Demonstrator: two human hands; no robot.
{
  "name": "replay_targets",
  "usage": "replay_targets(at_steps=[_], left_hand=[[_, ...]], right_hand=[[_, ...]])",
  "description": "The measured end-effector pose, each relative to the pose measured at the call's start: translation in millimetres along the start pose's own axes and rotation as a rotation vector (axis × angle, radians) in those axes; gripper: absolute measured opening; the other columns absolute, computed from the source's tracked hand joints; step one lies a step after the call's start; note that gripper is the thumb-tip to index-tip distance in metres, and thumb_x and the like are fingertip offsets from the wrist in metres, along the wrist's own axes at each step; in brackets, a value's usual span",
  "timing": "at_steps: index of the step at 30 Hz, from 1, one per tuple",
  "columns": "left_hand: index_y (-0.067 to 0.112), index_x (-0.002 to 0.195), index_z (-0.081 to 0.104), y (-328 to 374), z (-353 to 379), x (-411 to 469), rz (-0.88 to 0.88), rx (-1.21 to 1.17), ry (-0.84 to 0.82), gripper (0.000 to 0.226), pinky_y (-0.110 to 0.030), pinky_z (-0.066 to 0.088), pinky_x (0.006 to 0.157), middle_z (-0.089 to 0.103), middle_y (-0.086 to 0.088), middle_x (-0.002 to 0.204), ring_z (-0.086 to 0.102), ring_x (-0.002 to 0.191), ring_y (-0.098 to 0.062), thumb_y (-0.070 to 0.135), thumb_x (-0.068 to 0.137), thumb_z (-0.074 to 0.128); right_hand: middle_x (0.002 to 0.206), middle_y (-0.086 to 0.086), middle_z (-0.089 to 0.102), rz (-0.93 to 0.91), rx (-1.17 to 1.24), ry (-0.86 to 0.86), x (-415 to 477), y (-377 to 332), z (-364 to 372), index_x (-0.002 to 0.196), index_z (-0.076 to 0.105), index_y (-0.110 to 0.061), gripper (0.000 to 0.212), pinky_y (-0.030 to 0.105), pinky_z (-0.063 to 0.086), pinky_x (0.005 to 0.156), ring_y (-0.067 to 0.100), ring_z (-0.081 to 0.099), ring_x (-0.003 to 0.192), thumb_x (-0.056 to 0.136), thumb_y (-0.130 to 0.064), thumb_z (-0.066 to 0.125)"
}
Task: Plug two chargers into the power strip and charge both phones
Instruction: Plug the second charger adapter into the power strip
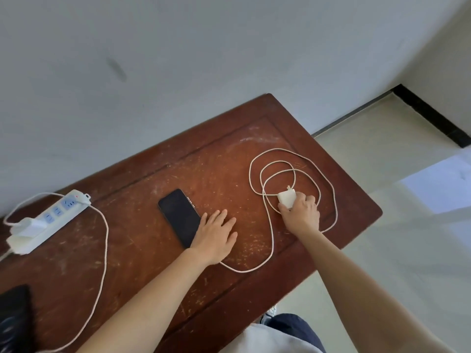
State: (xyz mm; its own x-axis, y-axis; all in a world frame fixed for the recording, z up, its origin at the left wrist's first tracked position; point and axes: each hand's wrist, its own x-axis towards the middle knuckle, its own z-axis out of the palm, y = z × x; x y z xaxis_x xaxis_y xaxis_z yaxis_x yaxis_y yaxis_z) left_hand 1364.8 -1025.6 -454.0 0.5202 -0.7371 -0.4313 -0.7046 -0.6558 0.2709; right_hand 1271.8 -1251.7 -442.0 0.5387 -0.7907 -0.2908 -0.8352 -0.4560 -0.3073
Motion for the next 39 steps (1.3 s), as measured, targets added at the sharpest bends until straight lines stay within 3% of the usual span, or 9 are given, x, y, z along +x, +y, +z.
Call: replay_targets(at_steps=[3, 9, 13, 20, 26, 32, 34, 36, 39], left_hand=[[0.025, 0.157, 0.027, -14, -21, -12, -0.033, -0.007, 0.150, 0.053, -0.050, 0.002, 0.126, 0.015, -0.007, 0.169, 0.008, 0.156, -0.024, 0.041, 0.107, 0.029], [0.022, 0.160, 0.012, -47, -49, -81, -0.494, -0.036, 0.338, 0.062, -0.050, 0.007, 0.125, -0.005, -0.010, 0.170, -0.003, 0.156, -0.027, 0.047, 0.105, 0.028], [0.022, 0.160, 0.010, -71, -45, -139, -0.732, -0.014, 0.352, 0.066, -0.052, 0.009, 0.124, -0.006, -0.013, 0.170, -0.003, 0.156, -0.030, 0.051, 0.104, 0.030], [0.021, 0.159, 0.009, -135, -26, -210, -0.939, -0.076, 0.317, 0.071, -0.054, 0.009, 0.123, -0.006, -0.014, 0.169, -0.006, 0.156, -0.032, 0.054, 0.102, 0.034], [0.017, 0.149, 0.038, -210, -16, -206, -0.922, -0.200, 0.277, 0.065, -0.049, 0.041, 0.110, 0.044, -0.011, 0.154, 0.041, 0.141, -0.030, 0.058, 0.099, 0.042], [0.013, 0.131, 0.058, -243, -5, -162, -0.849, -0.319, 0.449, 0.050, -0.045, 0.051, 0.094, 0.063, -0.010, 0.127, 0.057, 0.118, -0.029, 0.049, 0.098, 0.051], [0.011, 0.130, 0.058, -256, -10, -150, -0.821, -0.303, 0.493, 0.045, -0.045, 0.052, 0.091, 0.061, -0.012, 0.129, 0.057, 0.118, -0.031, 0.042, 0.098, 0.054], [0.010, 0.141, 0.047, -272, -14, -138, -0.711, -0.100, 0.463, 0.049, -0.048, 0.050, 0.097, 0.046, -0.016, 0.149, 0.049, 0.131, -0.036, 0.029, 0.097, 0.057], [0.010, 0.158, 0.014, -299, -20, -120, -0.490, 0.261, 0.391, 0.073, -0.054, 0.025, 0.120, 0.002, -0.017, 0.169, 0.007, 0.155, -0.038, 0.013, 0.095, 0.052]], right_hand=[[0.124, 0.015, 0.050, -0.053, 0.253, 0.055, 3, -30, -17, 0.139, 0.045, -0.009, 0.067, 0.043, 0.045, 0.087, 0.037, 0.059, 0.105, 0.091, -0.055, 0.050], [0.130, 0.009, 0.048, -0.418, 0.520, -0.011, -8, -119, -37, 0.142, 0.041, -0.019, 0.069, 0.032, 0.038, 0.078, 0.020, 0.049, 0.091, 0.085, -0.059, 0.045], [0.135, 0.003, 0.049, -0.629, 0.576, -0.199, -30, -174, -23, 0.142, 0.041, -0.022, 0.070, 0.019, 0.038, 0.072, 0.009, 0.049, 0.100, 0.086, -0.056, 0.062], [0.116, -0.006, 0.047, -0.867, 0.453, -0.446, -90, -249, 20, 0.130, 0.052, -0.029, 0.061, 0.008, 0.035, 0.066, 0.010, 0.052, 0.098, 0.075, -0.040, 0.079], [0.124, 0.000, 0.050, -0.904, 0.280, -0.475, -121, -298, 79, 0.136, 0.052, -0.023, 0.064, 0.022, 0.042, 0.079, 0.018, 0.057, 0.110, 0.077, -0.028, 0.078], [0.132, 0.003, 0.051, -0.805, 0.205, -0.388, -132, -327, 116, 0.136, 0.050, -0.024, 0.062, 0.029, 0.046, 0.080, 0.019, 0.057, 0.112, 0.081, -0.036, 0.074], [0.134, 0.003, 0.051, -0.756, 0.205, -0.352, -132, -333, 123, 0.136, 0.049, -0.025, 0.062, 0.029, 0.043, 0.077, 0.015, 0.055, 0.108, 0.080, -0.035, 0.074], [0.135, 0.003, 0.051, -0.703, 0.205, -0.333, -129, -337, 129, 0.136, 0.049, -0.025, 0.061, 0.029, 0.041, 0.074, 0.011, 0.049, 0.100, 0.080, -0.034, 0.074], [0.136, 0.005, 0.050, -0.657, 0.186, -0.330, -121, -339, 134, 0.137, 0.048, -0.024, 0.063, 0.028, 0.039, 0.071, 0.010, 0.047, 0.100, 0.080, -0.032, 0.074]])
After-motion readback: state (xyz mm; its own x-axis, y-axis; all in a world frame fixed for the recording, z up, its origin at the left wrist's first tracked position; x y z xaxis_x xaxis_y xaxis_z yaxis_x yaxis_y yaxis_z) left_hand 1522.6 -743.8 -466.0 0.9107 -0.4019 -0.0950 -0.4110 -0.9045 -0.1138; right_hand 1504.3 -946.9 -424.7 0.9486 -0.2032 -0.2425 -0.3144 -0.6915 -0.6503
